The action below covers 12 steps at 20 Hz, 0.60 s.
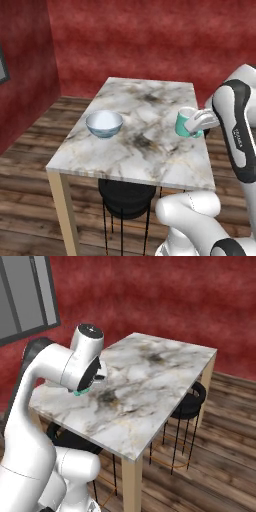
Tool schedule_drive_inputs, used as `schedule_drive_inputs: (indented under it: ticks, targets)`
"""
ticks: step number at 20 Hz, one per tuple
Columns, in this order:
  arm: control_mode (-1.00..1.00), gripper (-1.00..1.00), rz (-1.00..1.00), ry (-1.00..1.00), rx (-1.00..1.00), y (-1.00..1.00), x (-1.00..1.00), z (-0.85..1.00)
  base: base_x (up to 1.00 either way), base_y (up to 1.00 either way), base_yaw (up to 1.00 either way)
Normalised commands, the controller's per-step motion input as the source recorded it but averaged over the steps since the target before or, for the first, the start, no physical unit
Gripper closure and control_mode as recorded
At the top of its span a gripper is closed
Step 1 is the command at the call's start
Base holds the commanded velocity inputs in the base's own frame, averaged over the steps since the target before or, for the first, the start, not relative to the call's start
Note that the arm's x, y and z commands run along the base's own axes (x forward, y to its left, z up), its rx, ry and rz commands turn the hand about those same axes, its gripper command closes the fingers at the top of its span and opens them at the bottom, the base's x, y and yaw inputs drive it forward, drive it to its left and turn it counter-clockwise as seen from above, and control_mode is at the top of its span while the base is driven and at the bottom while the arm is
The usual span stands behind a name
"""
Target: Clear the mugs and bowl far away from the sink.
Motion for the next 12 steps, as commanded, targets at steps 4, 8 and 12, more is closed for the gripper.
schedule_drive_inputs:
  ticks: [4, 8, 12]
  targets:
    - [-1.00, 1.00, 0.07, 0.00, 0.01, 0.00, 0.42, -0.54, 0.00, 0.00, 0.00]
    - [-1.00, 1.00, 0.06, 0.00, 0.00, 0.00, 0.40, -0.64, 0.00, 0.00, 0.00]
    - [-1.00, 1.00, 0.03, 0.07, 0.00, -0.04, 0.44, -0.55, 0.00, 0.00, 0.00]
